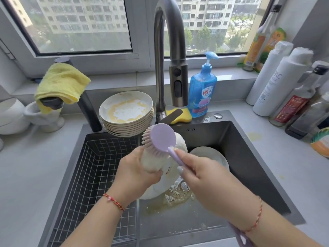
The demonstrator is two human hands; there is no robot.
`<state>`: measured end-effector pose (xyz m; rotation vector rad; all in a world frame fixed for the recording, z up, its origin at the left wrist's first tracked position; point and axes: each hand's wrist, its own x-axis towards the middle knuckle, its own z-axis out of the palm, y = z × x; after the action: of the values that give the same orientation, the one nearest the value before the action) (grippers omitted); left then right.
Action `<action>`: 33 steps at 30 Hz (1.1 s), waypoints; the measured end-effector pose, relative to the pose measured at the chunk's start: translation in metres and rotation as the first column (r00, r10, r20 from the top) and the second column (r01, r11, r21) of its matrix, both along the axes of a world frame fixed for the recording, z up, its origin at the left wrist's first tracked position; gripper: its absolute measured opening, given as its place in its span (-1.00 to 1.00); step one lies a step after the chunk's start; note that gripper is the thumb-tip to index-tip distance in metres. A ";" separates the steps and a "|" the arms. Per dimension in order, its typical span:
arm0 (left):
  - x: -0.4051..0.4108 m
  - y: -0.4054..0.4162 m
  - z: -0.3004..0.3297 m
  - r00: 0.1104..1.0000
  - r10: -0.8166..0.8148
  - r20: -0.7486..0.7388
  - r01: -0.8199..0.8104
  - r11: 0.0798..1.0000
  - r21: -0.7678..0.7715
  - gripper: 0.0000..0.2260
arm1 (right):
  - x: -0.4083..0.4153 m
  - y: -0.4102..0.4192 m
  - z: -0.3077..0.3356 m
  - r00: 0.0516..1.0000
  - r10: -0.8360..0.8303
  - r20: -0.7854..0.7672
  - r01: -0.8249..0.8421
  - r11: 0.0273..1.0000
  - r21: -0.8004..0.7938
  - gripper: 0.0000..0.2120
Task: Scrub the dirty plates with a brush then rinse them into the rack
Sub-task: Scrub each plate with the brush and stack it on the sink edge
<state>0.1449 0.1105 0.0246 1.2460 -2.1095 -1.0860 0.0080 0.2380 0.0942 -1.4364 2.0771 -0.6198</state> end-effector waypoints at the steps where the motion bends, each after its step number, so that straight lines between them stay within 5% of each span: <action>1: 0.001 -0.001 0.001 1.000 -0.019 0.016 0.019 1.000 -0.017 -0.64 | -0.006 -0.001 0.000 0.998 -0.034 0.048 0.034 0.999 -0.012 -0.56; 5: 0.009 -0.006 0.006 0.995 -0.005 -0.100 0.000 0.999 -0.041 -0.63 | -0.044 -0.006 -0.029 0.897 -0.321 0.305 0.328 0.944 0.029 -0.65; 10: 0.009 -0.014 0.010 0.911 0.154 -0.383 -0.121 0.987 0.108 -0.46 | -0.037 0.001 -0.080 0.413 -0.475 0.777 0.430 0.854 0.293 -0.83; 13: 0.004 -0.013 0.008 0.819 0.242 -0.520 -0.141 0.964 0.226 -0.40 | -0.027 -0.006 -0.095 0.302 -0.494 0.815 0.542 0.792 0.280 -0.63; 17: -0.005 -0.004 0.006 0.731 0.270 -0.627 -0.068 0.943 0.327 -0.36 | -0.020 -0.015 -0.098 0.295 -0.461 0.837 0.558 0.794 0.241 -0.32; 24: -0.003 0.003 0.000 0.756 0.220 -0.616 0.012 0.937 0.349 -0.33 | -0.025 -0.012 -0.101 0.268 -0.382 0.885 0.599 0.785 0.157 -0.20; 29: 0.006 0.002 -0.002 0.843 0.151 -0.516 0.073 0.918 0.389 -0.29 | -0.053 -0.006 -0.083 0.452 -0.389 0.803 0.599 0.799 0.050 -0.23; 33: 0.008 0.000 0.001 0.912 0.078 -0.402 0.089 0.920 0.381 -0.31 | -0.076 -0.009 -0.058 0.756 -0.363 0.544 0.425 0.905 0.014 -0.41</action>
<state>0.1533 0.1109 0.0254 1.0527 -1.6245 -1.6722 -0.0685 0.2290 0.0359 -0.7294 1.8962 -1.1756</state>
